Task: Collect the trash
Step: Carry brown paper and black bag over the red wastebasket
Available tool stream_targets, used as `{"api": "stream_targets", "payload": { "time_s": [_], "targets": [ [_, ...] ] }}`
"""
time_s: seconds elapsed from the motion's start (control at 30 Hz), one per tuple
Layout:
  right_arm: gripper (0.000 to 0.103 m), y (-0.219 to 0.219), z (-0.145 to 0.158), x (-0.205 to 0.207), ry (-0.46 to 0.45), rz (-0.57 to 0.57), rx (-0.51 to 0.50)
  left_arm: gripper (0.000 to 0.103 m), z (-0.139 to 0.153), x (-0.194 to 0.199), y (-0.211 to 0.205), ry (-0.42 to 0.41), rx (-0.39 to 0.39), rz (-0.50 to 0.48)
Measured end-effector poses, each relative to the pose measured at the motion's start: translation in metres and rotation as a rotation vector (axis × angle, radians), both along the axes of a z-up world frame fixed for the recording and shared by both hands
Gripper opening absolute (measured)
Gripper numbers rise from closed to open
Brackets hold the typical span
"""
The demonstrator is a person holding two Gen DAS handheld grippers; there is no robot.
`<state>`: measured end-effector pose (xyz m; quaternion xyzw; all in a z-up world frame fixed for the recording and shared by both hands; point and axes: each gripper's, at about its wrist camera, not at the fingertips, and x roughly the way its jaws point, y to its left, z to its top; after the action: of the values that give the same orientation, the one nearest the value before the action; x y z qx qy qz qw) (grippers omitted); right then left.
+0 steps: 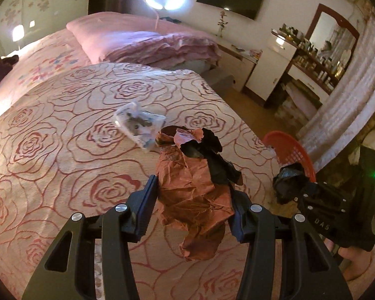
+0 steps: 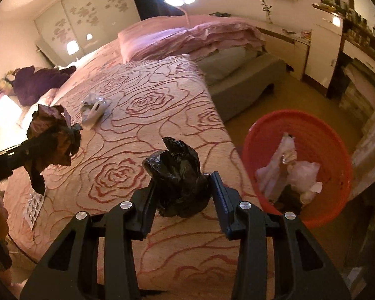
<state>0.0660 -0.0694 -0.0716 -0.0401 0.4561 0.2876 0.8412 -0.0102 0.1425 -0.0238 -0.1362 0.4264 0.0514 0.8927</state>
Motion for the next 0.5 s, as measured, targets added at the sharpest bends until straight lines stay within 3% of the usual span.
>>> {"api": "stream_targets", "payload": {
  "time_s": [0.5],
  "targets": [
    [0.04, -0.029, 0.009, 0.01, -0.022, -0.086, 0.016, 0.048, 0.001, 0.03, -0.037, 0.01, 0.056, -0.079]
  ]
}}
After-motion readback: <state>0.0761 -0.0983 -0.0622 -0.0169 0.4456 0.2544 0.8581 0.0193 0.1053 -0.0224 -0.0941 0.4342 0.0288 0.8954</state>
